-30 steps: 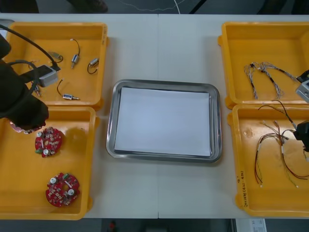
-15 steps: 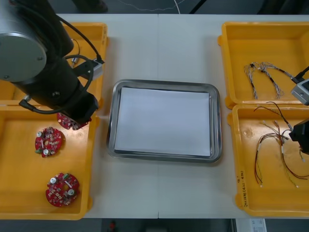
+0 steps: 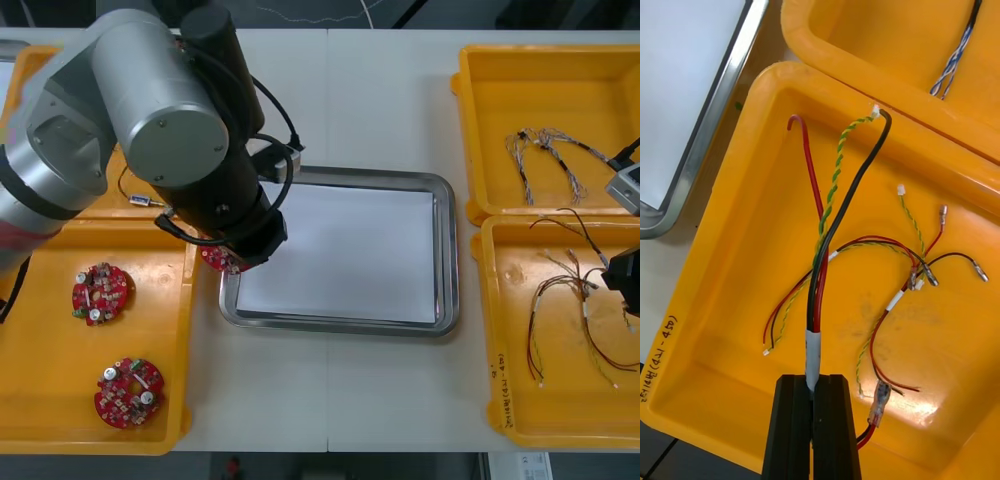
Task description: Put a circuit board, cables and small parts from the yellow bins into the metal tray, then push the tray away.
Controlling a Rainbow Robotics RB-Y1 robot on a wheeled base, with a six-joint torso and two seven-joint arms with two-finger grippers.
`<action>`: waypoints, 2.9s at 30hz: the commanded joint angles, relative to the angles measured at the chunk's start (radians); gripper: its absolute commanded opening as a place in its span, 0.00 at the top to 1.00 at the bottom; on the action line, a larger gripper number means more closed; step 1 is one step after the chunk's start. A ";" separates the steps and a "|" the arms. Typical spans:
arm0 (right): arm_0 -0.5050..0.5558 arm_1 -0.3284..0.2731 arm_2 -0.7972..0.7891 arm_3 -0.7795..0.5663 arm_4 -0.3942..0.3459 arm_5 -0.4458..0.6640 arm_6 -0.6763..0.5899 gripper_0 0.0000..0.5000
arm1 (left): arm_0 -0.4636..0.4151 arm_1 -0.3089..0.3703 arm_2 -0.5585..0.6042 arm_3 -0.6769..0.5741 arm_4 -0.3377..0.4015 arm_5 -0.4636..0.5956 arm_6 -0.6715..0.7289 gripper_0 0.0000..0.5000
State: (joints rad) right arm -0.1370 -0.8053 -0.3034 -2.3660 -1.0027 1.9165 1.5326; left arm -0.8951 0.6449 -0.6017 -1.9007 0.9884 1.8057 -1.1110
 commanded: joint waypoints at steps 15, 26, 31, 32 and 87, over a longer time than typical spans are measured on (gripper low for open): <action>-0.019 -0.037 -0.051 -0.025 -0.027 0.003 0.058 1.00 | -0.061 -0.094 -0.214 0.138 -0.074 -0.190 0.045 1.00; -0.021 -0.044 -0.057 -0.038 -0.048 0.003 0.069 1.00 | -0.068 -0.102 -0.288 0.196 -0.108 -0.264 0.053 0.99; -0.023 -0.064 -0.057 -0.052 -0.059 0.003 0.075 1.00 | -0.068 -0.099 -0.288 0.192 -0.099 -0.263 0.060 0.45; -0.023 -0.069 -0.059 -0.053 -0.062 0.003 0.077 1.00 | -0.067 -0.099 -0.288 0.192 -0.097 -0.263 0.062 0.32; -0.658 0.184 0.754 0.202 0.128 0.003 0.379 1.00 | 0.208 0.108 0.588 -0.003 -0.174 0.114 0.122 0.00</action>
State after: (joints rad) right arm -0.7422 -0.6713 0.4069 -2.2003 -0.9068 1.9170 1.8751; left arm -0.7118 0.6939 -0.0763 -1.8731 0.8319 1.9132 -1.0967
